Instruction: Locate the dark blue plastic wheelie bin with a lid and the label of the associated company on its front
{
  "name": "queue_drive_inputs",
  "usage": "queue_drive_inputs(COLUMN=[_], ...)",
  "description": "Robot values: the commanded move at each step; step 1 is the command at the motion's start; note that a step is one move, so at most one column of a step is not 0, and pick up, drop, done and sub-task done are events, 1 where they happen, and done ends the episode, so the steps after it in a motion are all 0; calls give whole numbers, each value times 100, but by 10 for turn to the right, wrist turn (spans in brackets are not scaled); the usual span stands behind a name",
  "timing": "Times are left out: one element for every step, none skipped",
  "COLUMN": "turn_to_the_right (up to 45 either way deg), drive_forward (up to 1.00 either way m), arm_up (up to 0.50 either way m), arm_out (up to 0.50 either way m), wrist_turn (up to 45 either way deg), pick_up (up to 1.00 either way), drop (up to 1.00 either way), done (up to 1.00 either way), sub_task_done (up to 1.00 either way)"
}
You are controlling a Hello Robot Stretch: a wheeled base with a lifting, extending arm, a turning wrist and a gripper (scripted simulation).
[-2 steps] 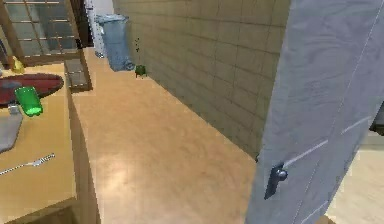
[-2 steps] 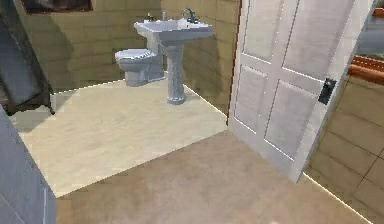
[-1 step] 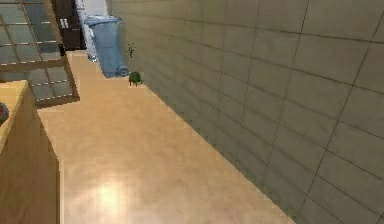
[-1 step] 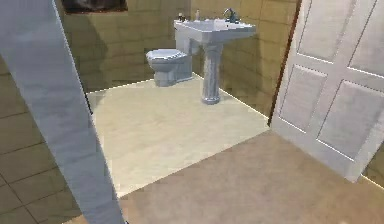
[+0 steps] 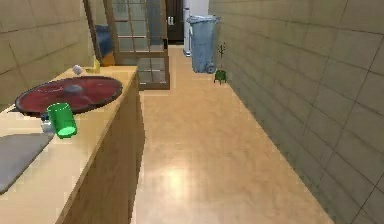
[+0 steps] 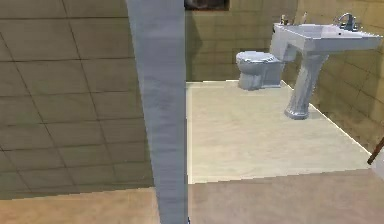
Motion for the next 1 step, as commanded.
queue_drive_inputs(turn_to_the_right=[0], drive_forward=[100], arm_up=[0], arm_out=[0], wrist_turn=[0], pick_up=[0], drop=[0], done=[0], sub_task_done=[0])
